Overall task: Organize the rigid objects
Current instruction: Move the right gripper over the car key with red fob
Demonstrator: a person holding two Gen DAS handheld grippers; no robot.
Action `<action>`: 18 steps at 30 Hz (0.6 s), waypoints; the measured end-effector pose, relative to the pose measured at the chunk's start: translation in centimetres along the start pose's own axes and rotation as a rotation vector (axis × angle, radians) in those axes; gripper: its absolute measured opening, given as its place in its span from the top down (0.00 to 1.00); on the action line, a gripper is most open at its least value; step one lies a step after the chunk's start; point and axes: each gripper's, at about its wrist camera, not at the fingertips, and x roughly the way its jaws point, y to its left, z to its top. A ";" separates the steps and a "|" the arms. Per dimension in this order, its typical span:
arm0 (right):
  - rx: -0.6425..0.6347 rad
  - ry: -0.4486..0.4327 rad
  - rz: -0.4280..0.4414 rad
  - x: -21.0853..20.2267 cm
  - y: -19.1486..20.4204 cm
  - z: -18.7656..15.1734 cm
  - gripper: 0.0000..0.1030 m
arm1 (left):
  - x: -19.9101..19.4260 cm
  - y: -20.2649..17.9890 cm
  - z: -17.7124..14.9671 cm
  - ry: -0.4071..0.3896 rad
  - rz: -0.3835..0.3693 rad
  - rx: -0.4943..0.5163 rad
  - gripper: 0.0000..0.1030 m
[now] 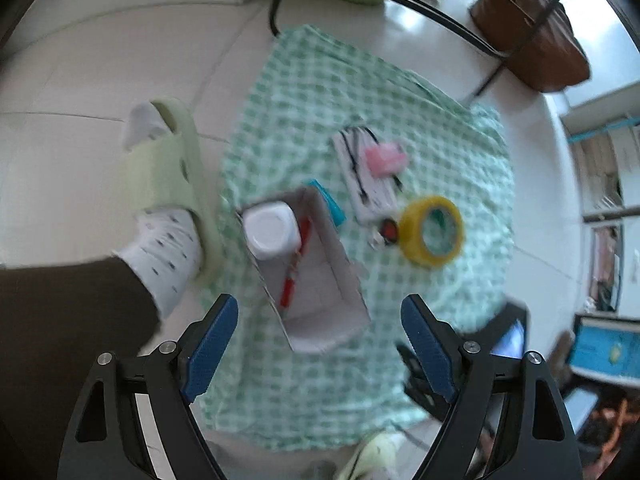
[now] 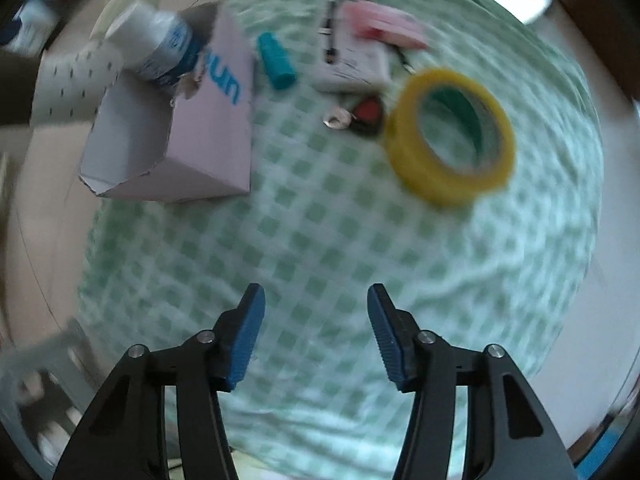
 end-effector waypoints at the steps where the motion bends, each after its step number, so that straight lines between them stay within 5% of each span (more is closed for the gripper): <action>1: -0.041 0.007 -0.010 0.3 0.2 0.9 0.36 | 0.0 0.4 -0.3 0.009 -0.022 -0.009 0.19; 8: -0.157 0.119 0.005 3.7 -0.8 7.0 0.38 | 0.9 2.4 0.2 0.020 0.027 -0.051 0.19; 13: -0.204 0.148 -0.025 5.6 -0.7 10.7 0.38 | 1.9 2.7 0.2 0.086 -0.048 -0.124 0.19; 18: -0.280 0.082 -0.067 5.8 1.4 13.3 0.40 | 2.5 2.4 1.1 0.095 -0.061 -0.117 0.19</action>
